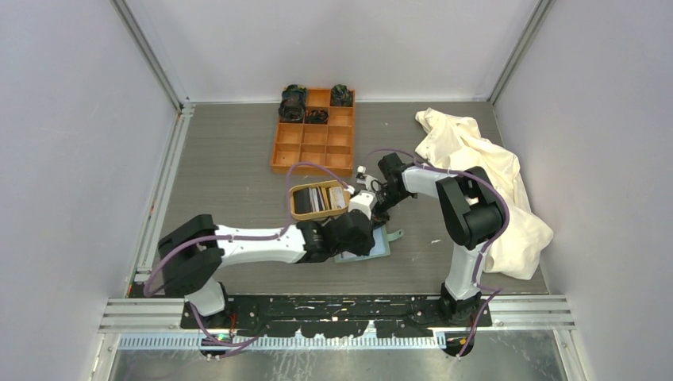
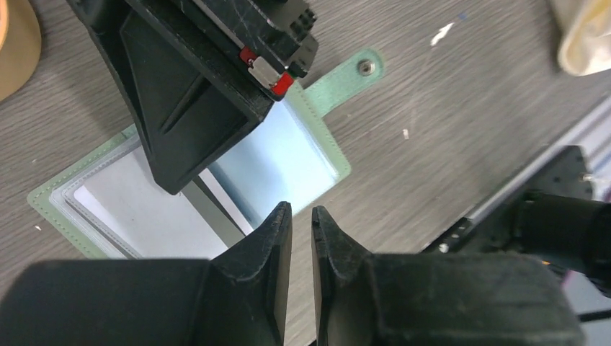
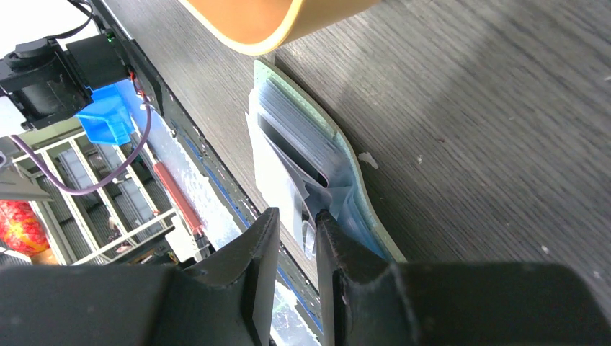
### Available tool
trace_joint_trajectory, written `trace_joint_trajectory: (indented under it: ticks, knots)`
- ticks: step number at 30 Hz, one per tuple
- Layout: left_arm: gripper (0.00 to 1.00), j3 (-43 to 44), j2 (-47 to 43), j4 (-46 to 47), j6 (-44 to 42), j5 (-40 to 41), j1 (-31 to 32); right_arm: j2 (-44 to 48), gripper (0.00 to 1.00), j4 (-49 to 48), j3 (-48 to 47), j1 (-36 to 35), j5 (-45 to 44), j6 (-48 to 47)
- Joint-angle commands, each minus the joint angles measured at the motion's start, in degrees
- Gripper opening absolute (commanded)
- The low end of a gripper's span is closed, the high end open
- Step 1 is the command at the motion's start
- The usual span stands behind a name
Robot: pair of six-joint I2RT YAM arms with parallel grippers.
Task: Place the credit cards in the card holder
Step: Insert the credit card into the card holder.
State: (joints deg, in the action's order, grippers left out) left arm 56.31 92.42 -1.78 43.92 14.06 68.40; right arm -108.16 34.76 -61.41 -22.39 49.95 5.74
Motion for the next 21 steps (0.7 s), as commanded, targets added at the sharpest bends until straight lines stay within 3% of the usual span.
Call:
trace_joint_trajectory:
  ticks: [1,12,21]
  knots:
    - [0.18,4.79,3.55,-5.42,-2.89,4.83,0.65,0.32,0.31,0.65,-1.95,-0.31,0.32,-0.36]
    - [0.21,11.81,11.92,-10.37,-4.63,8.28,0.68,-0.34,0.31,1.09,-2.09,-0.36,-0.14,-0.67]
    - [0.3,10.67,12.03,-11.36,-4.57,10.68,0.6,-1.08,0.34,3.32,-3.26,-0.36,-1.08,-2.42]
